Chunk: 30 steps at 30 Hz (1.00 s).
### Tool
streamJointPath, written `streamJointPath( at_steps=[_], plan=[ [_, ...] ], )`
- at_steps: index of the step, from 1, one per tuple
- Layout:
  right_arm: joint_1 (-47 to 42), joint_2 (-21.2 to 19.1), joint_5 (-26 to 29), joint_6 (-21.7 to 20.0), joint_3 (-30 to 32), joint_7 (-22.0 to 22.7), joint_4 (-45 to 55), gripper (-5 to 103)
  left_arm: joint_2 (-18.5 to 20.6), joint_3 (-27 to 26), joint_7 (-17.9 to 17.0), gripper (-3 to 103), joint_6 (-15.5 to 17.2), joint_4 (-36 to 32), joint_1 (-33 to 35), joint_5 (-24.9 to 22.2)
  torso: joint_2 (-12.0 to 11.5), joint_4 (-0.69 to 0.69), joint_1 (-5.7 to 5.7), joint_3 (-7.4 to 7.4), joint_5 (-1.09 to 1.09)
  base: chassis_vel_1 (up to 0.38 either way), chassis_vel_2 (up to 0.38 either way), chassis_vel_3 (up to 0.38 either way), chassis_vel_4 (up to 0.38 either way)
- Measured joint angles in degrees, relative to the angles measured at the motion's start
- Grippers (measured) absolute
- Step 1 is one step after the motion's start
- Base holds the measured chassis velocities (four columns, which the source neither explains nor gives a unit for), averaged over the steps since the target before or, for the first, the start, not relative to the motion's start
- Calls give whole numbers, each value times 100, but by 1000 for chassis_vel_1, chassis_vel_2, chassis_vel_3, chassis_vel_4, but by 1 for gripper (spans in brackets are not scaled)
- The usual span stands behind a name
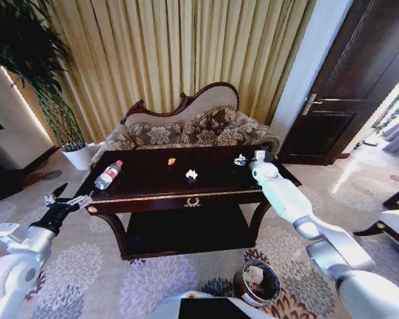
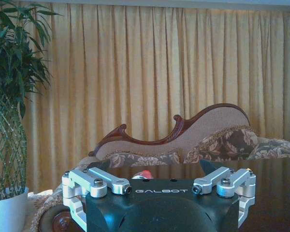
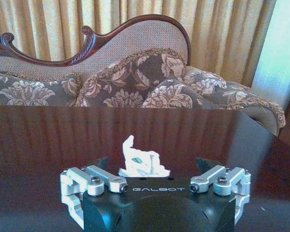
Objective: Move to the front of the table and place the trash on the table into the trash bin.
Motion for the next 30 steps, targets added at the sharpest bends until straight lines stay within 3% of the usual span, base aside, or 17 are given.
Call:
streamJointPath(
  at_steps=[9, 12, 14, 17, 20, 21, 24, 30],
  plan=[
    [-104, 22, -56, 46, 71, 0, 44, 62, -12, -21, 14, 100, -6, -30, 15, 14, 0, 1, 0, 0, 0, 0, 0, 0, 0],
    [-126, 28, -77, 70, 90, 0, 57, 57, -16, -33, 17, 100, -22, -31, 20, 14, 0, 2, 0, 0, 0, 0, 0, 0, 0],
    [-163, 33, -83, 92, 133, 0, 63, 46, -14, -42, 20, 100, -40, -20, 25, 14, 0, 2, 0, 0, 0, 0, 0, 0, 0],
    [-190, 34, -85, 103, 160, 0, 72, 41, -6, -48, 22, 100, -64, 3, 25, 14, 0, 1, 0, 0, 0, 0, 0, 0, 0],
    [-281, 15, -84, 116, 214, 0, 158, 25, -8, -47, 26, 100, -98, 38, 25, 14, 0, 1, 0, 0, 0, 0, 0, 0, 0],
    [-281, 15, -84, 116, 214, 0, 158, 25, -8, -47, 26, 100, -98, 38, 25, 14, 0, 1, 0, 0, 0, 0, 0, 0, 0],
    [-432, -7, 41, 89, 419, 0, 539, 8, -34, -10, 28, 100, -113, 55, 10, 14, 0, 1, 0, 0, 2, 0, 0, 0, 0],
    [-793, -182, 253, 74, 1103, 0, 1765, 0, -66, 77, 27, 100, -115, 128, -116, 14, 0, 3, 0, 0, -1, 0, 0, 0, 0]
  ],
)
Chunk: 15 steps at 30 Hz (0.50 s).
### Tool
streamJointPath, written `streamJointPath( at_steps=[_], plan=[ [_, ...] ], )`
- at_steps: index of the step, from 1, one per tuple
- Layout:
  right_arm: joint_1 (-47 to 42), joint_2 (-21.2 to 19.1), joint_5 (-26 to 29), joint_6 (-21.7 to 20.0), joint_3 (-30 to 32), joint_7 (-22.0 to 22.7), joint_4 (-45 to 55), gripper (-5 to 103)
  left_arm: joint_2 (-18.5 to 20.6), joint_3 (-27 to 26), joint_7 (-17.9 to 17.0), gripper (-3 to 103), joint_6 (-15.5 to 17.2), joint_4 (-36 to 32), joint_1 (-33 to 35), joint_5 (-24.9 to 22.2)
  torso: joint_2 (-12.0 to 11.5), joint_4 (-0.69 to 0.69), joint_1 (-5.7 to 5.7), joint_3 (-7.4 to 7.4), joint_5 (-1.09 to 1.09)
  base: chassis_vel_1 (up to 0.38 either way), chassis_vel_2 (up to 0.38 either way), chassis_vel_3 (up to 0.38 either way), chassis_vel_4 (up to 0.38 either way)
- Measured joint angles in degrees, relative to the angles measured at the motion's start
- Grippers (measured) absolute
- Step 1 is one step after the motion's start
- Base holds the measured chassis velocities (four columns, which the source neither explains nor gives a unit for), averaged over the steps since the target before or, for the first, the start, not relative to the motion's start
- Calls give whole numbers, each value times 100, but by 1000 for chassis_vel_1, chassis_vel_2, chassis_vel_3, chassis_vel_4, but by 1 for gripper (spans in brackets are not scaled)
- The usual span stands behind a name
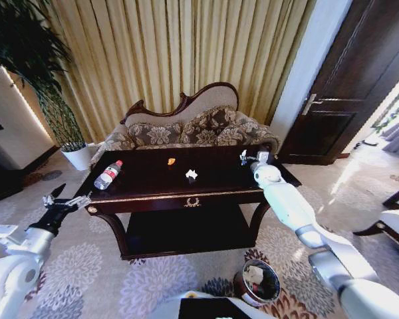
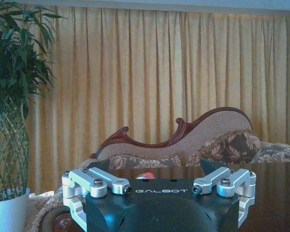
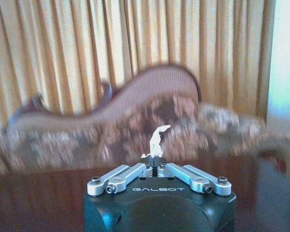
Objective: Move to the front of the table and place the trash on the table into the trash bin.
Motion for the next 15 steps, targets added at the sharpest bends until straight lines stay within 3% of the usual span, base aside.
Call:
streamJointPath(
  at_steps=[6, 9, 15],
  plan=[
    [-897, -320, 167, -46, 960, 0, 1718, 0, -100, 170, -15, 100, -1, 115, -218, -2, 0, -1, 0, -1, 0, 0, 0, 0, 0],
    [-1998, -392, 138, -173, 1693, 0, 2866, 0, -136, 389, -73, 100, 0, 293, -516, -4, 0, -5, -1, -1, 3, 0, 0, 0, 0],
    [-3107, -313, -197, -208, 2466, 0, 3813, 0, -108, 593, -97, 100, 21, 367, -742, -9, 0, -2, -1, -1, 2, 0, 0, 0, 0]
  ],
)
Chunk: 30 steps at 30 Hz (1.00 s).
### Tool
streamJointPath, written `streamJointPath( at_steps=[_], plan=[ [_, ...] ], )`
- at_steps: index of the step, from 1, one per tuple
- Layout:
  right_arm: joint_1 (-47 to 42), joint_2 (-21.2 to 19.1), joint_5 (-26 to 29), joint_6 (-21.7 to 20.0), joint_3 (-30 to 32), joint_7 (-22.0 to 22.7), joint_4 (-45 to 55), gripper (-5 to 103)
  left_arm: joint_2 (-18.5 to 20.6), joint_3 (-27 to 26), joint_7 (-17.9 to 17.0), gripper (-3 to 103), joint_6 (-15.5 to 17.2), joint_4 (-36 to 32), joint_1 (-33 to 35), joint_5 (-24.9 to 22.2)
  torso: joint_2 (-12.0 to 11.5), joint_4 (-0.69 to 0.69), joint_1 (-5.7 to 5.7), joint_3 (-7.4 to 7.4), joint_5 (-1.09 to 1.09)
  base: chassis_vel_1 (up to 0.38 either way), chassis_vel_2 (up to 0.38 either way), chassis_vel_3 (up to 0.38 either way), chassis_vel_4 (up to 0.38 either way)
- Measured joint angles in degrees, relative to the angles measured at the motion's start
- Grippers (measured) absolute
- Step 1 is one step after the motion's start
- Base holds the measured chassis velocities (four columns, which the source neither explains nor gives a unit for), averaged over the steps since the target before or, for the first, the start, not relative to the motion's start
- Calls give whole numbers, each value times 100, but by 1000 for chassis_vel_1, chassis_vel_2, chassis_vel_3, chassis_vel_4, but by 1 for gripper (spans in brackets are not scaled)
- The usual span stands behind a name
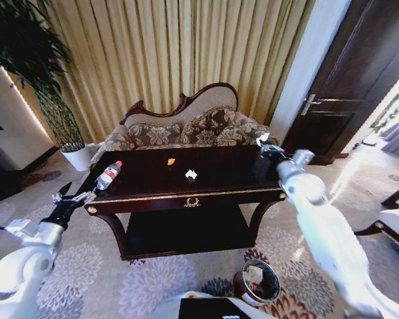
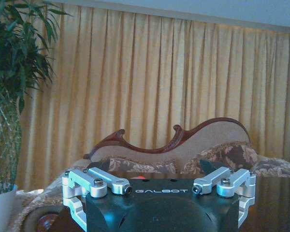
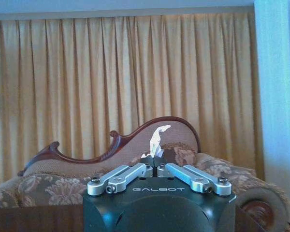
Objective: Move to the front of the table and place the trash on the table into the trash bin.
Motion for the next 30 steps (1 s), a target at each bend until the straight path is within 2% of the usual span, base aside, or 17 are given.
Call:
streamJointPath(
  at_steps=[5, 13, 22, 30],
  plan=[
    [-609, 109, -99, -15, 317, 0, 418, 0, -29, 31, 0, 100, 4, -25, 1, -1, 0, 1, 0, 0, 0, 0, 0, 0, 0],
    [-1058, 278, -198, -28, 379, 0, 704, 0, 26, -56, 1, 100, 5, -22, 23, -85, -1, 1, 2, 2, -1, 38, -39, -43, 37],
    [-1218, 437, -354, 4, 309, 1, 691, 0, 1, -135, 21, 100, 0, -45, 120, -105, 0, 0, 1, 1, -1, 207, -194, -197, 195],
    [-1299, 529, -606, 193, 238, 0, 469, 0, -51, -122, 31, 100, -3, -98, 122, -86, 3, 1, -5, -2, -2, 260, -242, -247, 240]
  ],
)
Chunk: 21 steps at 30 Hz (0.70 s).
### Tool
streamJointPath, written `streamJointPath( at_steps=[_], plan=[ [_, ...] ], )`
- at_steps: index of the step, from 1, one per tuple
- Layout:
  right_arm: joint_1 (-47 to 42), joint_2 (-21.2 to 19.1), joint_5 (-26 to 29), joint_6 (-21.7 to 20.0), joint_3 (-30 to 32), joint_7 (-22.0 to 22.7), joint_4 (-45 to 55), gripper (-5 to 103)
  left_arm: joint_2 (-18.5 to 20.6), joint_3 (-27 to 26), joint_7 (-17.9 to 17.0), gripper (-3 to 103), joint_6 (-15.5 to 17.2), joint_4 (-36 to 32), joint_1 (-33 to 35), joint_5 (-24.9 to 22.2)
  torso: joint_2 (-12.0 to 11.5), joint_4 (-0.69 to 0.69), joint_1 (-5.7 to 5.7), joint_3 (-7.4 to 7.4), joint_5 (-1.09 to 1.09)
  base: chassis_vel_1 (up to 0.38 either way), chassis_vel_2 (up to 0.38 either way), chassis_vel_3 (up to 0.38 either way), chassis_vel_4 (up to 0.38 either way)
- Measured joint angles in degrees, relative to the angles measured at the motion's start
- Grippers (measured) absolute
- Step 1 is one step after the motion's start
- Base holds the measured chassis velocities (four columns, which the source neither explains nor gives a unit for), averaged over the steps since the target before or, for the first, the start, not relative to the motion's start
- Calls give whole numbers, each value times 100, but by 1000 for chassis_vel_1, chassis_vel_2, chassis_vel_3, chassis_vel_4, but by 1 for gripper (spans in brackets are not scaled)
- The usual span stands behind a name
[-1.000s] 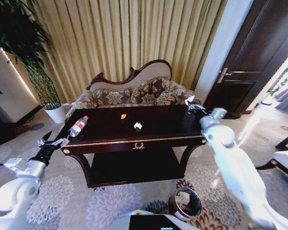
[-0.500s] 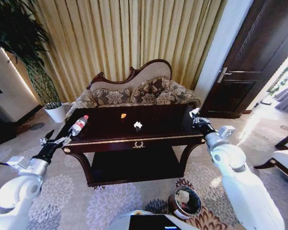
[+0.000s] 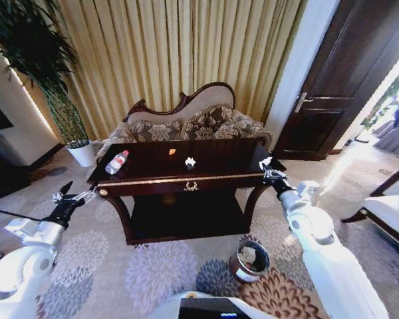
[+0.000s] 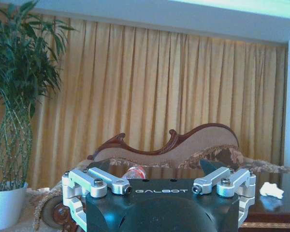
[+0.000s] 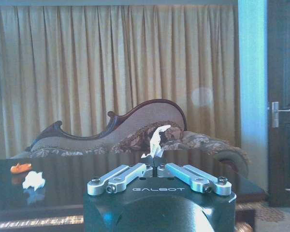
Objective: Move to the front of the table and place the trash on the table into the trash bin.
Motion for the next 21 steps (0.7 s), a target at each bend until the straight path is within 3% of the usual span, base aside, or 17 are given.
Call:
streamJointPath(
  at_steps=[4, 6, 12, 14, 21],
  plan=[
    [-75, 143, -239, 73, -54, 0, -377, 0, -33, 8, 6, 100, -1, -22, 17, 12, 2, 1, -1, -1, 0, 37, -66, -88, 92],
    [-145, 310, -674, 184, -77, 0, -979, 0, -59, 18, 12, 100, -3, -36, 29, 19, -2, 1, 2, 2, 1, 0, 0, 0, 0],
    [-234, 574, -1005, 300, -84, -2, -1939, 0, -85, 21, 19, 100, -8, -58, 64, 21, -9, -2, 15, 7, 1, -22, 31, 28, -27],
    [-283, 748, -1504, 590, -18, -1, -2793, 0, -111, 20, 32, 100, -60, -54, 93, 22, -9, 1, 13, 5, 3, -16, 59, 34, -41],
    [-282, 1018, -2307, 759, 129, 0, -4083, 0, -180, 111, 54, 100, -138, 119, 55, 72, -1, -1, 2, 1, 1, -2, 8, 2, -2]
  ],
)
